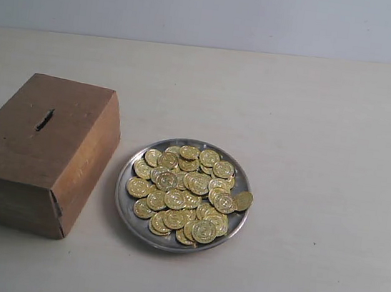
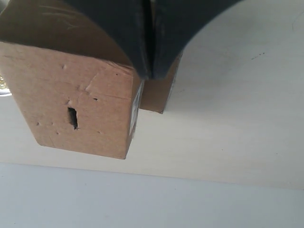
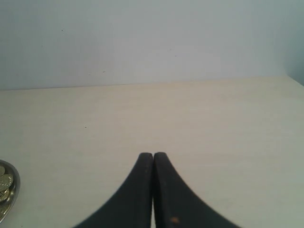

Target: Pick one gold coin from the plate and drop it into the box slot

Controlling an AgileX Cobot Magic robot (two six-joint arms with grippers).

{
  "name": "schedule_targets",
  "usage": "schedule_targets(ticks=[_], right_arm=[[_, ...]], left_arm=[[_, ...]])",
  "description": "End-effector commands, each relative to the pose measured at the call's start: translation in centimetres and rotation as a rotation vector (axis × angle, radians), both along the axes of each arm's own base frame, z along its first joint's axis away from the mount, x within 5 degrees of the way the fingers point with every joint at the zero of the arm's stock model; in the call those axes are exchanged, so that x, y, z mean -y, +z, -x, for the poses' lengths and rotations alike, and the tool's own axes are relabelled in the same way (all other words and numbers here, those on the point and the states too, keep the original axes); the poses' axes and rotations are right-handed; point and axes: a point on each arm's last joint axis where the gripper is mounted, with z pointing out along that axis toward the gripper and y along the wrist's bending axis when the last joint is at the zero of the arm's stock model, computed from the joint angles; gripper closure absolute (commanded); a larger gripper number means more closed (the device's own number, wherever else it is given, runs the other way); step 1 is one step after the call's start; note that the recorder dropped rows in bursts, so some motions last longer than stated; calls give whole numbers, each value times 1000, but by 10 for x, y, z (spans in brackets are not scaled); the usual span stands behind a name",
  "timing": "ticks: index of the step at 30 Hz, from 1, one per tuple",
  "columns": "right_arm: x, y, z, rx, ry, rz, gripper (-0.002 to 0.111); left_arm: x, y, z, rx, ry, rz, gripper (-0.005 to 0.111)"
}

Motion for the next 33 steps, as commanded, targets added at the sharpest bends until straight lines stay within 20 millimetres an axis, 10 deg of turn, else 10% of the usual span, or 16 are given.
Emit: schedule_targets(ticks=[1,33], right_arm=[[0,-1,0,1,-4,17,108],[0,0,0,12,-4,12,108]], left_arm=[[0,1,0,9,-1,2,106],[0,1,0,9,-1,2,106]])
